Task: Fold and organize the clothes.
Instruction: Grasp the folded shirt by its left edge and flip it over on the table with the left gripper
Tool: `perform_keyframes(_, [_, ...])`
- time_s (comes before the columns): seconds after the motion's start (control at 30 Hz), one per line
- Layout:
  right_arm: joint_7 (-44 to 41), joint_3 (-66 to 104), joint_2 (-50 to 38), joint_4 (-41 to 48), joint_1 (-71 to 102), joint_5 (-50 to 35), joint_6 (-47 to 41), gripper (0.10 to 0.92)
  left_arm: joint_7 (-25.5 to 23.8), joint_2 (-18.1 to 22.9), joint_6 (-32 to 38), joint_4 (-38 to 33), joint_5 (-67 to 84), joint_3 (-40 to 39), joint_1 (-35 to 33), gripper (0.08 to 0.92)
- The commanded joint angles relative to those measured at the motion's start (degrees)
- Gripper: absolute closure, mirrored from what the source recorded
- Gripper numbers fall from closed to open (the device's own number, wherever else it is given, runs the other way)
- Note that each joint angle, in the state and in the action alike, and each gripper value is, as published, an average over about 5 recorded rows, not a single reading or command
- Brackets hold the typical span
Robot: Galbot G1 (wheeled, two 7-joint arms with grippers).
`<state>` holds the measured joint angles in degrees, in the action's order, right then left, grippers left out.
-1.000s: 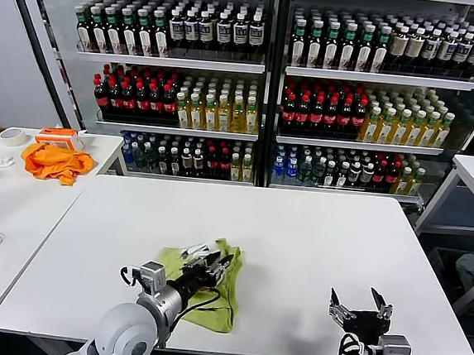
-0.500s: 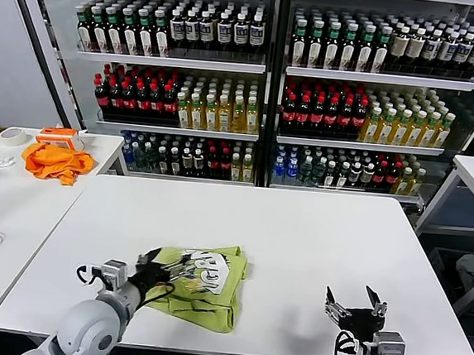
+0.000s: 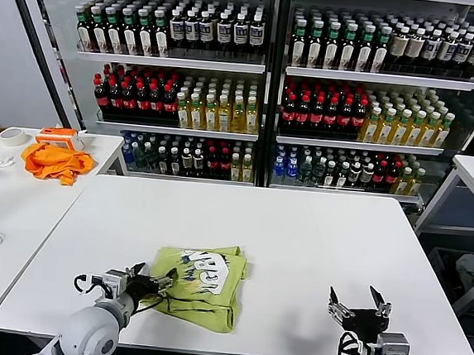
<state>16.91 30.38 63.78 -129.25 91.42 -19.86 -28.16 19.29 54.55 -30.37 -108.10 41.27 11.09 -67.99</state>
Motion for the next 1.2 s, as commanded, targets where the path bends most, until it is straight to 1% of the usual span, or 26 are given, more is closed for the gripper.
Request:
perform_keyframes(0.03, [-0.16, 0.31, -0.07, 0.42, -0.14, 0.18, 0.08, 0.203, 0.33, 0.92, -0.49, 2.09, -1.52, -0.69, -0.37, 0.275])
perform_keyframes(0.27, [-0.08, -0.24, 0.25, 0.76, -0.6, 0.25, 0.08, 0.203, 0.09, 0.52, -0.15, 1.36, -1.52, -0.32, -1.5, 0.475])
perform_keyframes(0.4, [-0.06, -0.31, 0.34, 0.82, -0.71, 0.31, 0.11, 0.203, -0.43, -0.2, 0.68, 0.61, -1.71, 0.58, -1.07, 0.596])
perform_keyframes(0.53, [-0.08, 0.08, 0.28, 0.69, -0.65, 0.29, 0.13, 0.203, -0.69, -3.31, 0.36, -2.18, -1.66, 3.44, -0.42, 0.709])
perform_keyframes(0.6, [-0.12, 0.35, 0.25, 0.62, -0.61, 0.26, 0.16, 0.203, -0.68, -6.29, -0.76, -3.98, -1.34, 5.8, -0.47, 0.769])
perform_keyframes(0.73, [-0.25, 0.46, 0.24, 0.99, -1.06, 0.21, 0.33, 0.203, -1.3, -15.55, -2.52, -5.44, 1.75, 13.83, -1.55, 0.869])
perform_keyframes(0.8, [-0.32, 0.2, 0.22, 1.47, -1.75, 0.15, 0.48, 0.203, -2.52, -20.89, -2.72, -4.64, 4.59, 19.3, -2.28, 0.891])
perform_keyframes(0.9, [-0.42, -0.53, 0.19, 2.06, -3.07, 0.07, 0.64, 0.203, -5.44, -28.4, -2.86, -2.44, 11.66, 28.1, -3.83, 0.894])
perform_keyframes(0.97, [-0.46, -1.11, 0.26, 2.24, -3.86, 0.04, 0.69, 0.203, -6.43, -32.09, -2.95, -1.62, 17.96, 32.72, -4.74, 0.894])
perform_keyframes(1.0, [-0.47, -1.47, 0.38, 2.31, -4.25, 0.04, 0.71, 0.203, -6.16, -33.18, -2.99, -1.89, 21.32, 34.08, -4.82, 0.894])
perform_keyframes(1.07, [-0.45, -2.13, 0.68, 2.44, -4.87, 0.09, 0.73, 0.203, -4.84, -33.44, -2.99, -3.74, 26.06, 34.16, -4.2, 0.894])
perform_keyframes(1.1, [-0.43, -2.52, 0.9, 2.51, -5.07, 0.17, 0.76, 0.203, -3.7, -31.96, -2.97, -6.0, 27.89, 32.74, -3.72, 0.894])
perform_keyframes(1.13, [-0.42, -2.85, 1.11, 2.58, -5.18, 0.28, 0.79, 0.203, -2.66, -29.58, -2.95, -8.38, 28.73, 30.09, -3.11, 0.894])
perform_keyframes(1.17, [-0.42, -3.13, 1.36, 2.64, -5.12, 0.46, 0.85, 0.203, -1.9, -26.36, -2.92, -11.0, 28.63, 26.54, -2.61, 0.894])
perform_keyframes(1.2, [-0.44, -3.37, 1.62, 2.7, -4.97, 0.67, 0.94, 0.203, -1.31, -21.4, -2.89, -13.89, 27.36, 21.26, -2.37, 0.894])
